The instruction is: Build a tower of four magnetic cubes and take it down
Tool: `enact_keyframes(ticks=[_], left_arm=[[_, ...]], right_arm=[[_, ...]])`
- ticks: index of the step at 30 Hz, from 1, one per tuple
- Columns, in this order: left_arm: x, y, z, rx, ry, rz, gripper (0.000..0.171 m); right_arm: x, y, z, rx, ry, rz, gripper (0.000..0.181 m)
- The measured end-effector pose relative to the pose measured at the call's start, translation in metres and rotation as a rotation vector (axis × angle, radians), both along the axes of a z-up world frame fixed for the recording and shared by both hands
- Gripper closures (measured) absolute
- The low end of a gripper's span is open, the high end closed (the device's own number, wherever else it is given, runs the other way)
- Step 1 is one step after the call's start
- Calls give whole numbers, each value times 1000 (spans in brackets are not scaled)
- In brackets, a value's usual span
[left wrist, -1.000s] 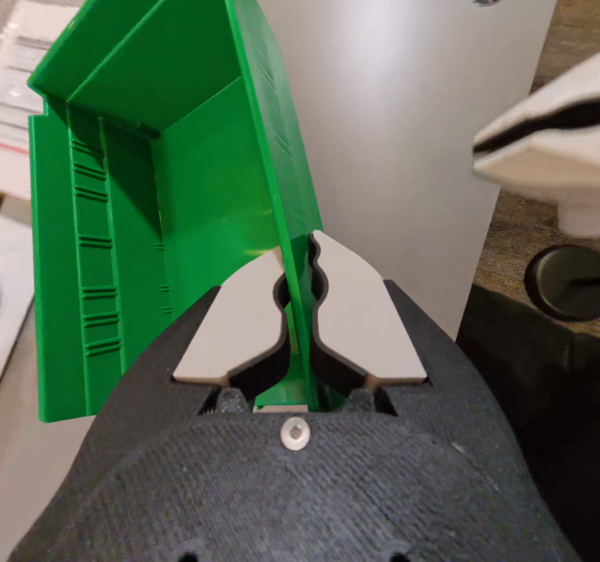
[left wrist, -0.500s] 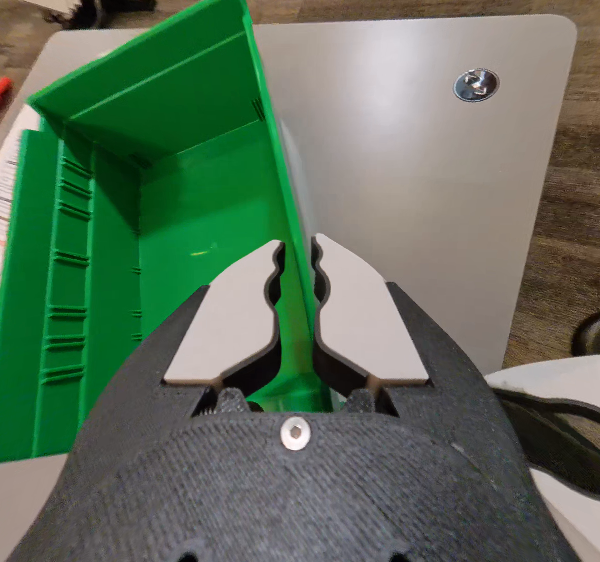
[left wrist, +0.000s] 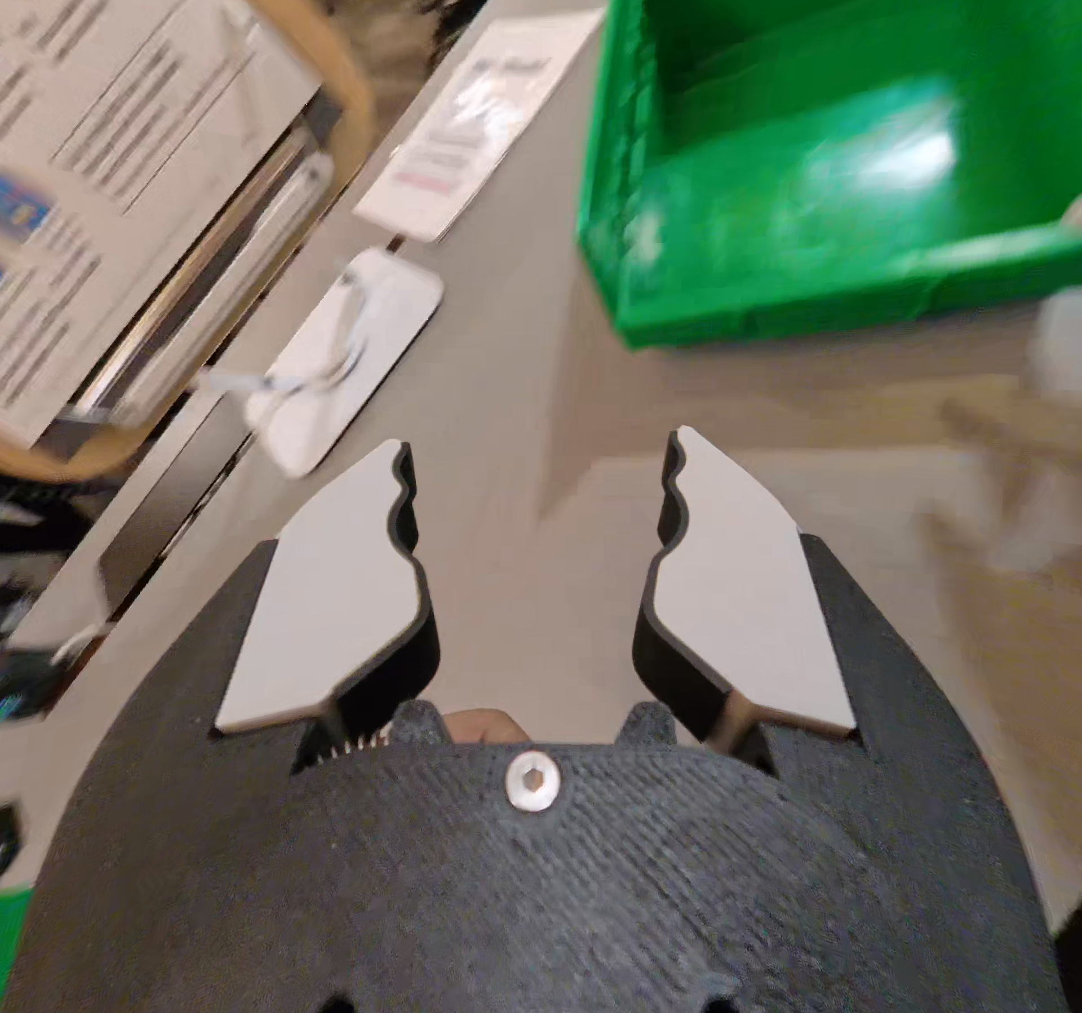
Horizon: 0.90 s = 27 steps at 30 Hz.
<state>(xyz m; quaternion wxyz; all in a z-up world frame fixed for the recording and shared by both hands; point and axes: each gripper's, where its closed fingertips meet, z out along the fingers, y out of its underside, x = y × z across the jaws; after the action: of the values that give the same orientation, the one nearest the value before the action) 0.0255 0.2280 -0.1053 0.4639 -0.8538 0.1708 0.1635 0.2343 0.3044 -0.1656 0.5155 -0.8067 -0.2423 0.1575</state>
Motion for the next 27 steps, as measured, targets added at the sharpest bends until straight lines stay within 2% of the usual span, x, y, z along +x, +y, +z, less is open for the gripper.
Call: enact_keyframes(ticks=[1, 3, 5, 7, 9, 11, 14, 19, 21, 26, 27], left_arm=[[-19, -15, -7, 3, 3, 45, 90], [-47, -45, -23, 17, -56, 121, 92], [-67, -69, -37, 71, -121, 156, 102], [-77, -83, -59, 33, -156, 102, 119], [-96, -91, -80, -43, -207, 168, 119], [-100, -94, -90, -80, -298, 184, 119], [-99, -102, -93, -92, -402, 192, 119], [-110, -114, -93, -69, -337, 234, 119], [-111, -118, -94, -69, -346, 252, 117], [-115, -126, -85, -6, -378, 291, 116], [-116, -127, -82, 10, -393, 300, 116]], right_arm=[[1, 10, 0, -10, 16, -27, 132], [10, 25, -1, -28, 18, -26, 139], [34, 42, 0, -23, -2, -54, 153], [61, 63, 2, -2, -31, -85, 163], [83, 87, 5, 5, -53, -110, 170], [104, 112, 2, 23, -123, -125, 175], [118, 136, 1, 36, -110, -43, 176], [133, 154, 2, 77, -15, 84, 176], [136, 158, 2, 42, 1, 83, 176], [142, 173, 10, 55, -150, -30, 171], [142, 174, 12, 59, -177, -49, 165]])
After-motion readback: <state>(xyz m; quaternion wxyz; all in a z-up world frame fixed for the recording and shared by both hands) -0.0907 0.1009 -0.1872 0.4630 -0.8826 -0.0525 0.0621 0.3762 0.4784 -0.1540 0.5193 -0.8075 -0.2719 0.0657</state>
